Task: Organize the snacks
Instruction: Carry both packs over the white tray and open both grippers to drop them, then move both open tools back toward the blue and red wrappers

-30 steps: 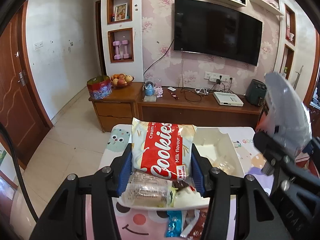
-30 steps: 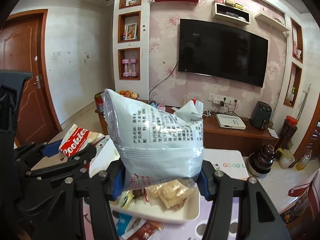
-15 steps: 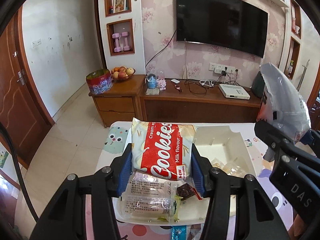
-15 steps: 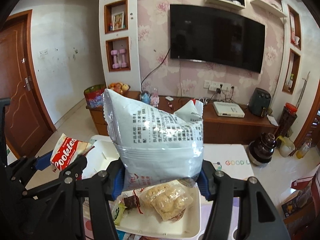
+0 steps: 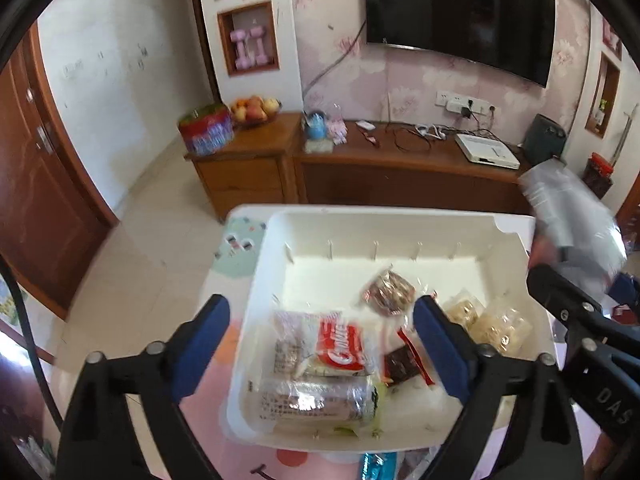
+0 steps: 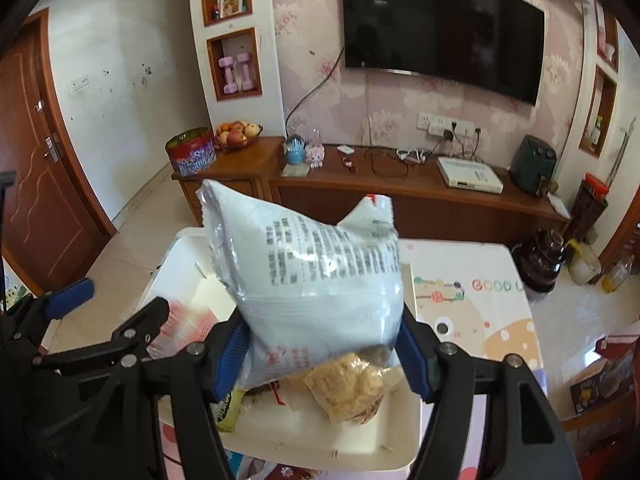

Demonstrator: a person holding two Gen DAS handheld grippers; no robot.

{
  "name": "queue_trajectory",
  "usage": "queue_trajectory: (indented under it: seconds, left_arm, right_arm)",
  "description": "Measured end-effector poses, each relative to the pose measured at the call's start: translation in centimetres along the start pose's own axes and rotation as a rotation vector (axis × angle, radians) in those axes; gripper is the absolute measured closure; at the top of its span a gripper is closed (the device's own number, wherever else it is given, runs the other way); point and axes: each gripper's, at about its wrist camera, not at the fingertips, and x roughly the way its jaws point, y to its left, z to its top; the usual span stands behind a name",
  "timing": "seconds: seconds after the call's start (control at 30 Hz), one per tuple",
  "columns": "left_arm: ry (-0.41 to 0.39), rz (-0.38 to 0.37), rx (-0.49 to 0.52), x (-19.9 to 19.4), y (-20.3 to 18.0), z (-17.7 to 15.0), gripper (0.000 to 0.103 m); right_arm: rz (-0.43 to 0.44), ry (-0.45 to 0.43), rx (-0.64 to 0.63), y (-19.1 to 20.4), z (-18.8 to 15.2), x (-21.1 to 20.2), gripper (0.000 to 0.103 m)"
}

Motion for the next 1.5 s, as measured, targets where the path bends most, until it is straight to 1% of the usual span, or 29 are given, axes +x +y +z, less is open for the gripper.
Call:
queue_trajectory:
  seconds: [0.03, 0.07, 0.3, 0.67, 0.87, 1.13, 1.3, 1.4, 1.5]
  left_arm:
    - [0.011, -0.014, -0.011, 0.2, 0.3, -0.2, 0.010]
    - [0.023, -0.021, -0.021, 0.4, 0.5, -0.4, 0.010]
    - [0.034, -0.003, -0.013, 0.3, 1.0, -1.6, 0.010]
    - [0.002, -0.004, -0.014, -3.6, 1.4, -2.3, 0.010]
    - [-0.045, -0.006, -0.002, -7.3, 1.3, -2.7, 0.010]
    - [-0.147, -0.012, 0.038, -13.5, 1.0, -4.0, 0.009]
    - [-0.210, -0.017, 0.054, -17.2, 1.1, -5.6, 0.007]
    - [-0.243, -0.017, 0.054, -18.8, 1.4, -6.8, 0.005]
    - [-0.262, -0.018, 0.048, -19.9, 2.0, -7.9, 0.005]
  right_arm:
    - [0.005, 0.006, 0.004, -0.1, -0.1, 0.1, 0.029]
    - [0.007, 0.010, 0.007, -0.2, -0.2, 0.1, 0.029]
    - [-0.004, -0.001, -0.017, 0.5, -0.9, -1.0, 0.028]
    - [-0.019, -0.025, -0.039, 1.2, -1.2, -4.4, 0.028]
    - [-0.031, -0.047, -0.047, 1.4, -2.0, -7.1, 0.028]
    - [-0.032, -0.096, -0.071, 2.1, -3.5, -12.2, 0.028]
    - [-0.021, -0.132, -0.085, 2.4, -4.7, -15.7, 0.028]
    - [-0.009, -0.145, -0.100, 2.7, -5.6, -17.3, 0.028]
    - [-0.001, -0.149, -0.128, 3.3, -6.7, -18.4, 0.028]
